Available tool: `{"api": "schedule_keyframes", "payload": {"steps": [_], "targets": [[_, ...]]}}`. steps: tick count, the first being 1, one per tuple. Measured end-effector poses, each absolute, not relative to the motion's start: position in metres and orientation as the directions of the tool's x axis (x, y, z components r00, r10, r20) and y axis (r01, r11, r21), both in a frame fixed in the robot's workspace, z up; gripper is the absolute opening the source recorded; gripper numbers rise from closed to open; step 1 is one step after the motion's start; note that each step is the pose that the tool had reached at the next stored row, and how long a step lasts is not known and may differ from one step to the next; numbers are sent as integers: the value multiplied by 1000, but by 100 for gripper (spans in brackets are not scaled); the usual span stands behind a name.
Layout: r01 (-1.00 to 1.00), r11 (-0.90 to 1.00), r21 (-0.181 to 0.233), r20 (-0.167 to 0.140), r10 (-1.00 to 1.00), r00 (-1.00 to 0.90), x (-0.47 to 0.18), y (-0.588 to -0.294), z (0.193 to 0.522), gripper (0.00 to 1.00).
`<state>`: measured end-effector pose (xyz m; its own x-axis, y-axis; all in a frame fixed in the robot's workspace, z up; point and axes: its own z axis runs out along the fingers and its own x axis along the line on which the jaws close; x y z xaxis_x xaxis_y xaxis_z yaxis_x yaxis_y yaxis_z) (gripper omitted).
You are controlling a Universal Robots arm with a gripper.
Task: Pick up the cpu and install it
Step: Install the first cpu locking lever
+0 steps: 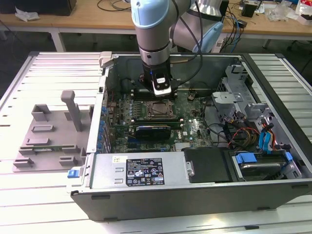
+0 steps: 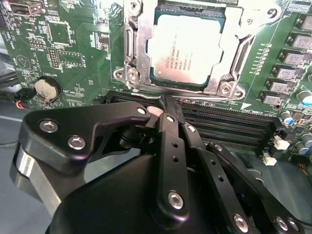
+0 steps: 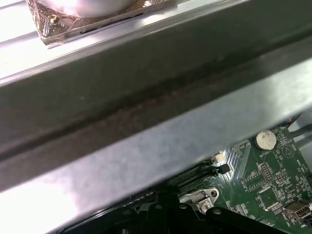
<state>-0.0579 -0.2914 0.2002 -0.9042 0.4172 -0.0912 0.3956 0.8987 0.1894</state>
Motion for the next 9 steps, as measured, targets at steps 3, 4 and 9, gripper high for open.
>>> {"api": "schedule_keyframes", "payload": {"steps": [3, 4, 9], "targets": [[396, 898, 189, -92, 418, -904, -58, -291, 199, 11], [397, 898, 189, -92, 418, -904, -58, -291, 199, 11], [397, 898, 189, -92, 418, -904, -58, -291, 202, 11]]}}
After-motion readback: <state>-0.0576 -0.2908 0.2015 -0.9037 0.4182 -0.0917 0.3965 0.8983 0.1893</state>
